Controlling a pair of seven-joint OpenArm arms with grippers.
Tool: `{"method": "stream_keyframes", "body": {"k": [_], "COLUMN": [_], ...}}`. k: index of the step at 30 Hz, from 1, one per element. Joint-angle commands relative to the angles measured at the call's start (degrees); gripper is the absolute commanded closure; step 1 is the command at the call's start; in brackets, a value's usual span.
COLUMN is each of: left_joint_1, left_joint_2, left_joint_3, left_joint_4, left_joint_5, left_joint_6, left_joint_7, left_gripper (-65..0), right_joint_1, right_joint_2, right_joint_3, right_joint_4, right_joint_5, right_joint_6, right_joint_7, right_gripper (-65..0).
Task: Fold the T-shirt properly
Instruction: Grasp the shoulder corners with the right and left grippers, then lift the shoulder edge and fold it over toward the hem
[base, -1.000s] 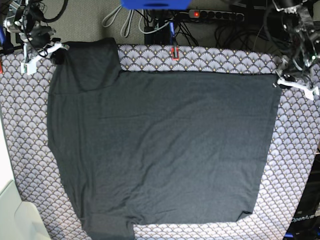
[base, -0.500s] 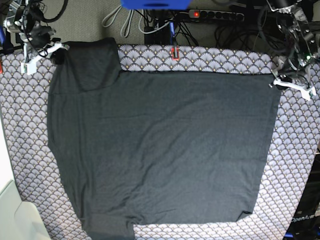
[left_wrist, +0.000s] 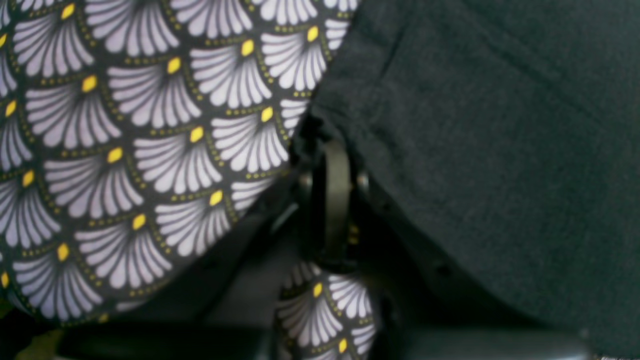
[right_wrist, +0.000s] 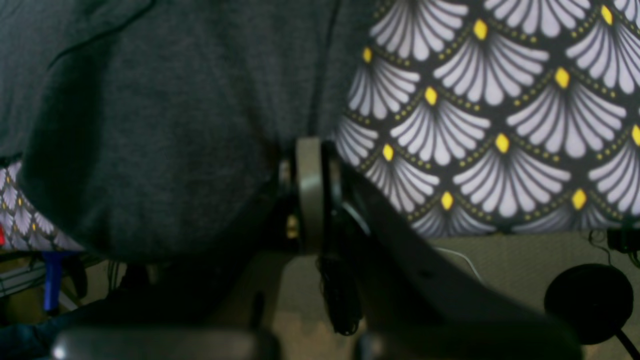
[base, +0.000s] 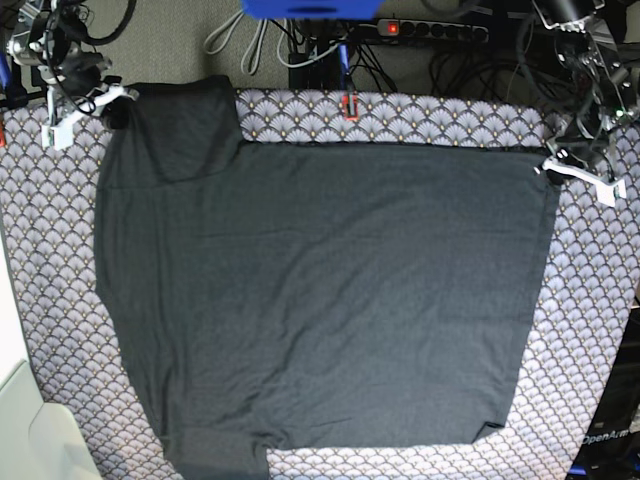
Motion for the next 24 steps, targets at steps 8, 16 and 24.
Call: {"method": "stream_keyframes", "body": {"k": [8,16,24], "left_joint_1": [2.03,2.12,2.03], "left_joint_2": [0.42,1.65,1.3], "left_joint_3": [0.35,0.35,-1.32], "left_joint_4": [6.47,12.54,15.52], "left_joint_5": [1.48,1.48,1.57], "left_joint_6": [0.22,0.4,0.66], "left_joint_7": [4.55,8.59,9.12], "left_gripper": [-0.5,-0.5,-0.5], "right_joint_1": [-0.58,0.39,2.23], "right_joint_2": [0.72,0.99,1.07], "right_joint_3": [-0.29,-0.2,0.15], "right_joint_4": [0.21,8.74,14.89], "right_joint_5": [-2.64,-2.64,-2.64], "right_joint_6": [-0.75,-0.75,-0.75], "right_joint_7": [-3.45,-3.81,-3.98], "right_gripper": [0.0,0.0,0.0]}}
